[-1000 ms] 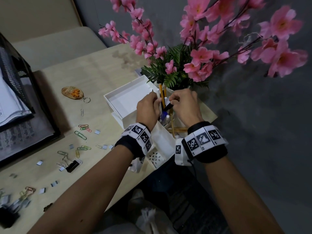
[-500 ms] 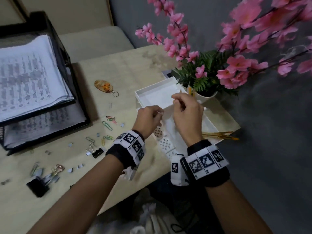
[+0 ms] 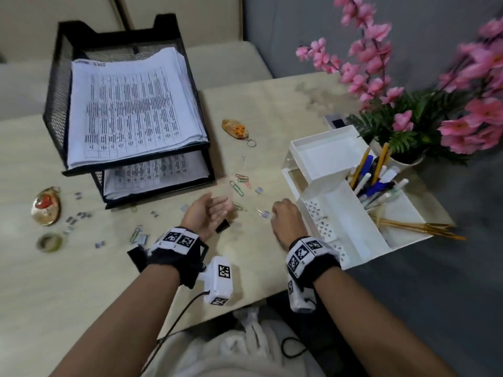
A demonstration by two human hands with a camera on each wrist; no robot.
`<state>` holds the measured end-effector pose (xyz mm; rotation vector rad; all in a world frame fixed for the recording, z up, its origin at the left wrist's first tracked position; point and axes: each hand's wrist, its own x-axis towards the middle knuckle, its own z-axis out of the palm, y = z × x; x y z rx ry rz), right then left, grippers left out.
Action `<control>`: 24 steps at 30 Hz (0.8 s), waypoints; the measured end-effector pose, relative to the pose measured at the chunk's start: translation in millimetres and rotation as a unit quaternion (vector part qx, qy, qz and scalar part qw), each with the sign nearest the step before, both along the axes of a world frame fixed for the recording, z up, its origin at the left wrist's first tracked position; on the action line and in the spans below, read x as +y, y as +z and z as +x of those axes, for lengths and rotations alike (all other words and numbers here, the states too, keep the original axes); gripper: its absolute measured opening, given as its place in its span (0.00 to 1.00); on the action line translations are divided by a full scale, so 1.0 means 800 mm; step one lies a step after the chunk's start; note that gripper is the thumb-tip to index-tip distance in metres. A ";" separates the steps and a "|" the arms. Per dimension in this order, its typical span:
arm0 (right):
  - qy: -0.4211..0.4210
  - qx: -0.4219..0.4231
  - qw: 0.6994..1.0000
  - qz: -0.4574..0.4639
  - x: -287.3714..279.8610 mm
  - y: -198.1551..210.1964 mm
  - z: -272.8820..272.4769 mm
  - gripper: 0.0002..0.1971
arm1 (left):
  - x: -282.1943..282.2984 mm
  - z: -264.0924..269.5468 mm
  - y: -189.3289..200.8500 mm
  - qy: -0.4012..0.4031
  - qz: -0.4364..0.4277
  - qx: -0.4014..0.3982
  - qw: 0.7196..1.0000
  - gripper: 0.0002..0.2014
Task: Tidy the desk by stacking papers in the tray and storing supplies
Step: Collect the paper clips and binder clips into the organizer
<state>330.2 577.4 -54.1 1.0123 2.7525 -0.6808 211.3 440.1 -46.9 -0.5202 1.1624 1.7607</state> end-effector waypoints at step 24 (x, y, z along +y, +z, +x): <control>-0.061 0.014 0.995 -0.072 -0.012 0.010 -0.014 0.14 | 0.002 0.009 -0.021 -0.043 -0.040 -0.078 0.995 0.34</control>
